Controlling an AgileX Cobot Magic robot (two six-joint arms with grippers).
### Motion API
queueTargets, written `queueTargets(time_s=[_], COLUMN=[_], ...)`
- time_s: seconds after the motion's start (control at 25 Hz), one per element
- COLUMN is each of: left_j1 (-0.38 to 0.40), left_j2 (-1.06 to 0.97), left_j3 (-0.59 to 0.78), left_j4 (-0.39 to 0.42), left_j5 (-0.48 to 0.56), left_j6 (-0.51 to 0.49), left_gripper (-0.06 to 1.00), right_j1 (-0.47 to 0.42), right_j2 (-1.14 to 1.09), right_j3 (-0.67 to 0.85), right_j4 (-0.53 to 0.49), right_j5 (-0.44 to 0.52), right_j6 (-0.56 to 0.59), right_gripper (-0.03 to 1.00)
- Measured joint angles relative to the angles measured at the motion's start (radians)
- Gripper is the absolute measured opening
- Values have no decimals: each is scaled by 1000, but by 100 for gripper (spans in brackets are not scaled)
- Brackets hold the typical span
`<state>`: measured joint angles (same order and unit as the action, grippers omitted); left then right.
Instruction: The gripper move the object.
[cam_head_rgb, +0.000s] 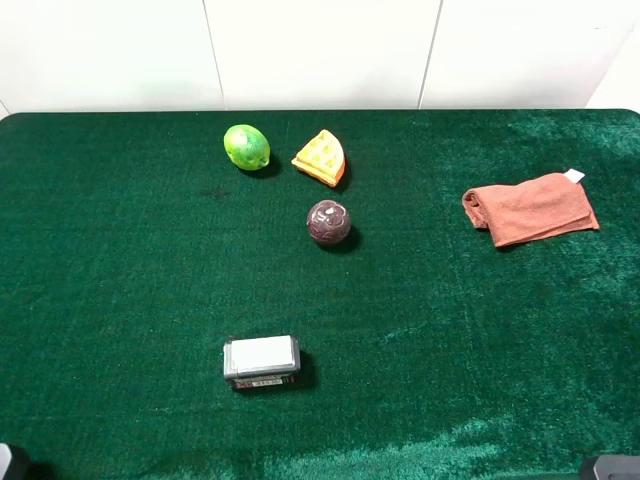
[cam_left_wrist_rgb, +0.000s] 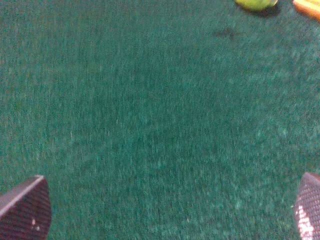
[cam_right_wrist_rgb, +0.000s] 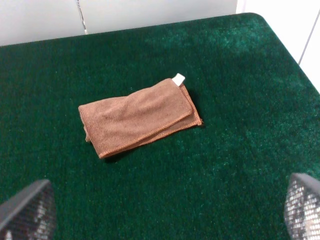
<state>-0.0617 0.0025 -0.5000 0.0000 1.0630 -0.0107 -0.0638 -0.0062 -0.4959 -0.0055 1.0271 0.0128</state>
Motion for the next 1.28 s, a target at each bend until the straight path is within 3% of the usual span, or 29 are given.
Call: queueTargets(time_s=[1.28], left_j1=[0], left_j2=[-8], left_j3=[0], left_j4=[0], left_j5=[0], left_j6=[11], left_gripper=[99], right_j1=[0], right_j2=[0], right_j3=[0], right_j4=[0], right_j5=[0], right_j6=[0], right_gripper=[70])
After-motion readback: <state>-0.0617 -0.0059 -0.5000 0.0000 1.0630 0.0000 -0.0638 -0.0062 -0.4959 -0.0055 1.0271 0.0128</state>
